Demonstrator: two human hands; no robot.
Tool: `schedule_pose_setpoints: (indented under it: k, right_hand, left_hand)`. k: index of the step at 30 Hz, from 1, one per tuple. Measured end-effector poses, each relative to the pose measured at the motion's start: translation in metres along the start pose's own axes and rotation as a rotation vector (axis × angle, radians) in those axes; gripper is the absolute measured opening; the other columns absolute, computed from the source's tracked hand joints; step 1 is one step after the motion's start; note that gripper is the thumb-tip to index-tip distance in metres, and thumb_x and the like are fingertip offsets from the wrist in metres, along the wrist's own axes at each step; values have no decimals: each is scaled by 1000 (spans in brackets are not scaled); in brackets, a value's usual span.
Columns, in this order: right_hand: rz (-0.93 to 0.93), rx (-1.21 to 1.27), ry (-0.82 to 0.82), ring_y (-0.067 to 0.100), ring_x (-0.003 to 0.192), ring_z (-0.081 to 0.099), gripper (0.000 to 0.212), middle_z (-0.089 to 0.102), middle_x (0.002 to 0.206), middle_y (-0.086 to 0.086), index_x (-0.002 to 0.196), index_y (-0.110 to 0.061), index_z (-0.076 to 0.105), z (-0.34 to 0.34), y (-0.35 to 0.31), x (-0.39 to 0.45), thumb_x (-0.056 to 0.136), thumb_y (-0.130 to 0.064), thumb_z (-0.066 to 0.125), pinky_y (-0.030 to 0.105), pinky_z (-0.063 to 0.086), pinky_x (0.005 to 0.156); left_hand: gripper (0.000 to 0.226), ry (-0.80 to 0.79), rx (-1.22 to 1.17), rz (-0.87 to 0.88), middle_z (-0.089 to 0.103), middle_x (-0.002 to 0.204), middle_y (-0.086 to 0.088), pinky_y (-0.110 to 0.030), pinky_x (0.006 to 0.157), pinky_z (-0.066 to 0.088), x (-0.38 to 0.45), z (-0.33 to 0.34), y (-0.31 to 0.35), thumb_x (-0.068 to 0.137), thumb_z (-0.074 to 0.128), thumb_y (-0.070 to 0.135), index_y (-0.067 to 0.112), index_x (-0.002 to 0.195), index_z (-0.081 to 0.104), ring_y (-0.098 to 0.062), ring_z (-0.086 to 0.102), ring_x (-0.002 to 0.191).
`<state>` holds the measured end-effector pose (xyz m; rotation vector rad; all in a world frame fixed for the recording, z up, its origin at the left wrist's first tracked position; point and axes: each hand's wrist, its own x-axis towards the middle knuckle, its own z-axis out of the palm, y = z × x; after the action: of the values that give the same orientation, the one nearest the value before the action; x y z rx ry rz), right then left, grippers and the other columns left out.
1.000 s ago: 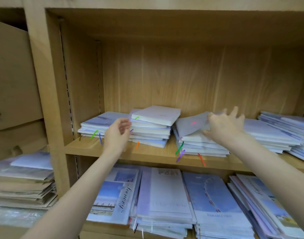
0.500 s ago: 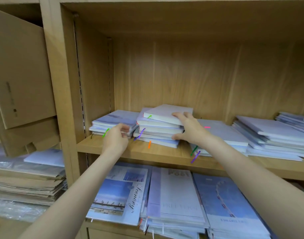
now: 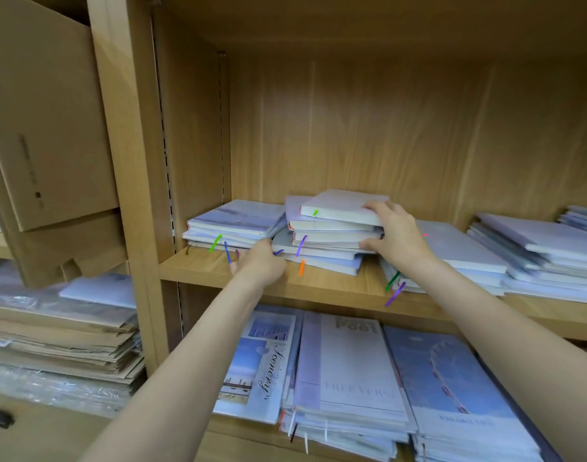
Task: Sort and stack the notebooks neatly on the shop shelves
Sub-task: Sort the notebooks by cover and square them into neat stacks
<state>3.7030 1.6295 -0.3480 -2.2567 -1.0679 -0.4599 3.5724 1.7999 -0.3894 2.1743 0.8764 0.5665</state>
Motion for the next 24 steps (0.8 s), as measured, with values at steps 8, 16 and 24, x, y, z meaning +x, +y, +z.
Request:
schedule_pose_setpoints:
  k: [8,16,24]
  right_hand:
    - [-33,-16,19,29,120,45,63,51,129,14,133,-14,49,-11,4,-5,76,-15,75,27,32,95]
    - [58,113,-39,25,102,50,48,56,113,8,134,-22,51,-21,6,-4,89,-32,61,22,36,68]
    - [17,314,-104,27,106,57,37,67,109,8,123,-26,60,-27,19,0,86,-25,65,32,46,88]
  left_hand:
    - [33,-97,-334,110,63,114,-14,-20,64,37,-19,1,10,88,45,-8,-1,120,54,-17,49,94]
    - [36,-31,-461,288,60,113,0,-35,104,39,-12,1,23,90,55,4,13,125,54,-16,54,111]
    - [41,-75,-464,316,57,124,0,-22,96,37,6,-9,23,94,45,-1,11,134,46,-10,50,113]
